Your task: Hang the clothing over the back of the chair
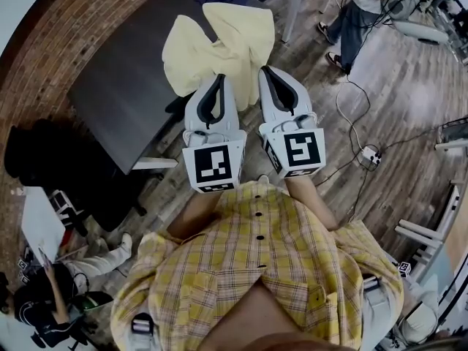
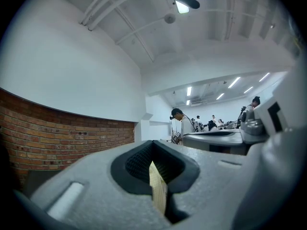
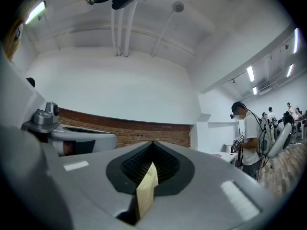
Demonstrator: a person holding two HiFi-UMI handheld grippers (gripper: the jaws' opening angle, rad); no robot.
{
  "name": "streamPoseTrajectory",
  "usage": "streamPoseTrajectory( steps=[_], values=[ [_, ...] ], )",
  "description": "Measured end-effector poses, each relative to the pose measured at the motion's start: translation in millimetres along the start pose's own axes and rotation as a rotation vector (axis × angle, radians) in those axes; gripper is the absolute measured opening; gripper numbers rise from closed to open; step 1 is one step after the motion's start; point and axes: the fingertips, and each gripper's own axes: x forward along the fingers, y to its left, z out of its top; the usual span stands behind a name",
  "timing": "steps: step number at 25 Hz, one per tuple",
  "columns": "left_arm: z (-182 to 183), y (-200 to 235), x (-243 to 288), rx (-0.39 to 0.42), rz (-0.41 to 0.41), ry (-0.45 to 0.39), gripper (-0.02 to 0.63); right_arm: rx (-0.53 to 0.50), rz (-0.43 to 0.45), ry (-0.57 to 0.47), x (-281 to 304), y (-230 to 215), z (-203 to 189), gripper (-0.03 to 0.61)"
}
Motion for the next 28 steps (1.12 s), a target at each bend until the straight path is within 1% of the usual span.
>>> streamPoseTrajectory(
  steps=[21, 28],
  values=[
    [-24.0, -15.5, -1.7, -0.012, -0.001, 0.037, -0.002, 0.016, 0.027, 0.026, -7.1, 3.4, -24.6, -0.008],
    [-26.3, -14.8, -2.9, -0.013, 0.004, 0.041, -0.002, 0.02, 0.029, 0.03, -9.2, 2.8, -26.8, -0.008]
  ],
)
